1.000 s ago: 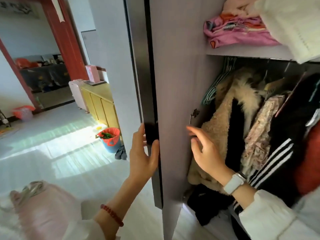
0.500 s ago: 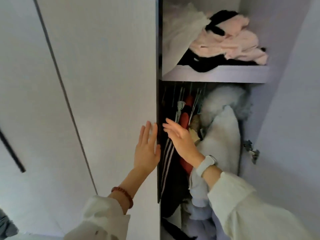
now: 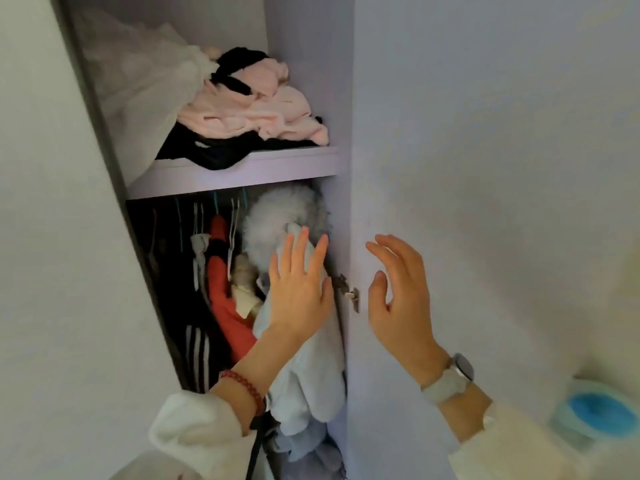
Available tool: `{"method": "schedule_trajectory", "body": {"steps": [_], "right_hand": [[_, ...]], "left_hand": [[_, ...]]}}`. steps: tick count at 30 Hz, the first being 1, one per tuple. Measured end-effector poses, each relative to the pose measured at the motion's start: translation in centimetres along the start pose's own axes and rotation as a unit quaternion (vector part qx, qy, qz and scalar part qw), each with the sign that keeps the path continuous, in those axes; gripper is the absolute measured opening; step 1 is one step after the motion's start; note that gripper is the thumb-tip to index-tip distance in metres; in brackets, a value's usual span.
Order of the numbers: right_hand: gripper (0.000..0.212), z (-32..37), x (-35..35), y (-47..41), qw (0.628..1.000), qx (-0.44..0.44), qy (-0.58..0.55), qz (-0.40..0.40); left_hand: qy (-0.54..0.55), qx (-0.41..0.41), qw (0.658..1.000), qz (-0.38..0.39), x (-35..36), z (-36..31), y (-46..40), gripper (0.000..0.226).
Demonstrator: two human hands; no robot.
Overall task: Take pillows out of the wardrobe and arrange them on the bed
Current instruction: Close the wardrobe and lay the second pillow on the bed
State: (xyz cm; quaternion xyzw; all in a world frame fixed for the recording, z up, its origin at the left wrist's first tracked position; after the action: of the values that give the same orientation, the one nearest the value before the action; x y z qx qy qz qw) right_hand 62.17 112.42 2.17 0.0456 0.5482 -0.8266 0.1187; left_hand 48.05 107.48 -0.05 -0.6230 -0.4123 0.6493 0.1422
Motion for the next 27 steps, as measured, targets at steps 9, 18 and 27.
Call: {"method": "schedule_trajectory", "body": {"steps": [9,18,27], "right_hand": [[0.042,-1.8,-13.5,2.6,0.950,-0.061,0.266,-0.151],[0.065,-1.5,-11.0,4.8,0.942,0.149,0.169,-0.250],[0.068,7.1,-2.3,8.9,0.988,0.067,0.076,-0.117]], "left_hand": [[0.192,0.235,0.953,0.006,4.3,-14.3,-2.3,0.068],[0.216,0.248,0.944,-0.007,2.3,-12.0,-2.1,0.057],[0.234,0.184,0.954,-0.045,-3.5,-2.1,1.3,0.049]]}}
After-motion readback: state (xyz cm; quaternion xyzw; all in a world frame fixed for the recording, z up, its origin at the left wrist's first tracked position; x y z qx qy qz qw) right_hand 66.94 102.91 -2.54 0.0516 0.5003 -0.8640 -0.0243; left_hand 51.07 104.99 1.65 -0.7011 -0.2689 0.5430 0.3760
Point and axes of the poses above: each hand's wrist, its own y-axis away from the middle knuckle, its own x-axis out of the palm, z = x × y, the point moved 3 cm from there along -y, towards the middle knuckle, and after that the axes turned 5 degrees about -y, right-handed, at the moved point
